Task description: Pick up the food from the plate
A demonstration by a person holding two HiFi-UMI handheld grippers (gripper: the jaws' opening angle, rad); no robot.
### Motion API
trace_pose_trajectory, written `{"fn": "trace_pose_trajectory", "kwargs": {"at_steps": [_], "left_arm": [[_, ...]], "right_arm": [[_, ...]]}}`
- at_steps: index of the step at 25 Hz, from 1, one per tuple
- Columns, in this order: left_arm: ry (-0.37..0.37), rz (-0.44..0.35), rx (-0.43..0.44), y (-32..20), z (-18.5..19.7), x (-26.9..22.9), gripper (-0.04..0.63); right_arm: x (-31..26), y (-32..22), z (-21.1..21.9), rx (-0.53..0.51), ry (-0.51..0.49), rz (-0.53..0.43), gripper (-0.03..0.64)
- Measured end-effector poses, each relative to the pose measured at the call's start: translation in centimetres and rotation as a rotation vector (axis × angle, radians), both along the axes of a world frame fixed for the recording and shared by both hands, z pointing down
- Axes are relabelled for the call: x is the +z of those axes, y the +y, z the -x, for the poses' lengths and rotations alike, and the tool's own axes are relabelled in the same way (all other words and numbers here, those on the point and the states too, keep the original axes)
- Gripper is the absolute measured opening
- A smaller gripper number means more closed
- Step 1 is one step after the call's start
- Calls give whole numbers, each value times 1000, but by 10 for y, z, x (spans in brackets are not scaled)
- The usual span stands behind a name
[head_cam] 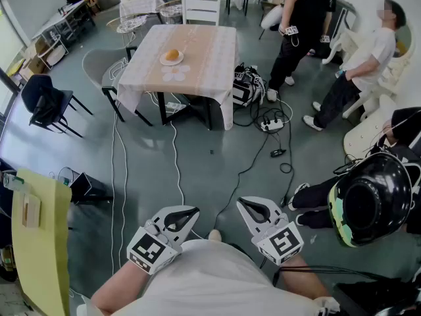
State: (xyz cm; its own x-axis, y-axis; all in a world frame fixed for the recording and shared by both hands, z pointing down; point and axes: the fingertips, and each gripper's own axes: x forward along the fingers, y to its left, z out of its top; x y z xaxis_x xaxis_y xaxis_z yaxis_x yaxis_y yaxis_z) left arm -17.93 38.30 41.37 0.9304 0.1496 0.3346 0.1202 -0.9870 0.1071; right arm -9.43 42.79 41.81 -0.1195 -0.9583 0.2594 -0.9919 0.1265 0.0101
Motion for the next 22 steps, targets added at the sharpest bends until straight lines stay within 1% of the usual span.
{"fn": "trace_pose_trajectory", "kwargs": {"at_steps": [2, 5, 8, 13, 18, 21, 22], "left_arm": [[-5, -13, 1, 1, 2, -1, 8], [-11, 0, -8, 2, 2, 0, 8], [-18, -5, -18, 5, -1, 2, 6], [-10, -7, -49, 3, -9, 2, 8], [-17, 21, -81, -7, -14, 7, 7], [-17, 32, -93, -25, -24, 14, 8], [-10, 38, -97, -34, -29, 15, 8]], "right_arm": [[3, 1, 3, -8, -10, 7, 11], [5, 3, 4, -15, -9, 17, 11], [4, 6, 1, -18, -15, 3, 11], [10, 11, -4, -31, -22, 8, 11], [22, 7, -7, -43, -29, 33, 12], [30, -7, -13, -51, -46, 49, 15], [33, -14, -17, -50, -50, 55, 28]]}}
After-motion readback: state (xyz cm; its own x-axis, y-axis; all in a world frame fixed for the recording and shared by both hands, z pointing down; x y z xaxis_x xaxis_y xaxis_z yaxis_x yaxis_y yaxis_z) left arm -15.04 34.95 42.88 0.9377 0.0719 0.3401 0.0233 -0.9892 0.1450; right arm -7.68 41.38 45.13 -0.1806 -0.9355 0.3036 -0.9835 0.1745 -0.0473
